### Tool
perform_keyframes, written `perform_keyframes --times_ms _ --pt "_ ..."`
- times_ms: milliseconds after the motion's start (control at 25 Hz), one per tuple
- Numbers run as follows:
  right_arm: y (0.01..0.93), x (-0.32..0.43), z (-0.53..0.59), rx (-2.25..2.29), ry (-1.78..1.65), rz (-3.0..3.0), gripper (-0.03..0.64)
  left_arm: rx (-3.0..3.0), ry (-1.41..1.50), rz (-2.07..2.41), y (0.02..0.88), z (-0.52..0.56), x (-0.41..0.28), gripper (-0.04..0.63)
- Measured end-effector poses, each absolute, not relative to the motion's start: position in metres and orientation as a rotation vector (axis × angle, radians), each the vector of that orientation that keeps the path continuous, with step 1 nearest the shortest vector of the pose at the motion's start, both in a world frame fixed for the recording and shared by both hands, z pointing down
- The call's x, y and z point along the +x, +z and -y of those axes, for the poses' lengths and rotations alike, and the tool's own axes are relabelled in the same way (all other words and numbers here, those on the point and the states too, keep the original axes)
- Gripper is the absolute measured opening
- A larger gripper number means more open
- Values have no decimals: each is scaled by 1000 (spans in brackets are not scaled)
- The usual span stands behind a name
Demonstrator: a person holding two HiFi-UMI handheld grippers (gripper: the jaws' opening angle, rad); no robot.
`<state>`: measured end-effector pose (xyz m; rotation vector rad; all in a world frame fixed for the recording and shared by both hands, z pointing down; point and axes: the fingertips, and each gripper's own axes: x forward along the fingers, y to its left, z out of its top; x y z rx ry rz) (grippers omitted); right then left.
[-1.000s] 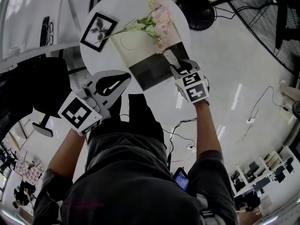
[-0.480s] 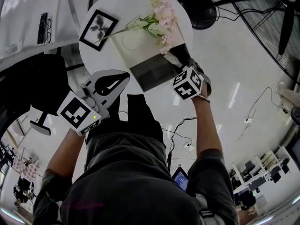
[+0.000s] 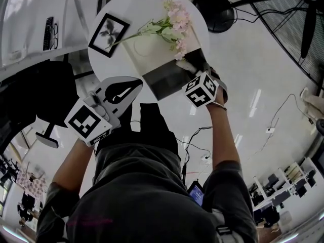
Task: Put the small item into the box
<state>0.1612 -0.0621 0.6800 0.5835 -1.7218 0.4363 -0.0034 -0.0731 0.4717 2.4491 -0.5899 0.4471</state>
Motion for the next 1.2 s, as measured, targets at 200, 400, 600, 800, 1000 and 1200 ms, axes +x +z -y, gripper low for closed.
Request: perform_keyframes --times_ms 200,400,600,800,1000,1200 --pt "652 161 70 670 457 1773 173 2504 431 581 455 80 -3 18" --pt "614 164 71 778 488 1820 173 2558 408 554 430 84 0 18" --pt "578 165 69 912 516 1862 169 2608 395 527 405 82 -3 18" --pt "524 162 68 1077 474 1916 122 2665 373 498 375 78 -9 18" --pt "467 148 63 1235 457 1988 82 2724 350 462 346 74 -17 18" --pt "419 133 55 1357 416 2031 57 2781 317 420 319 71 -24 18"
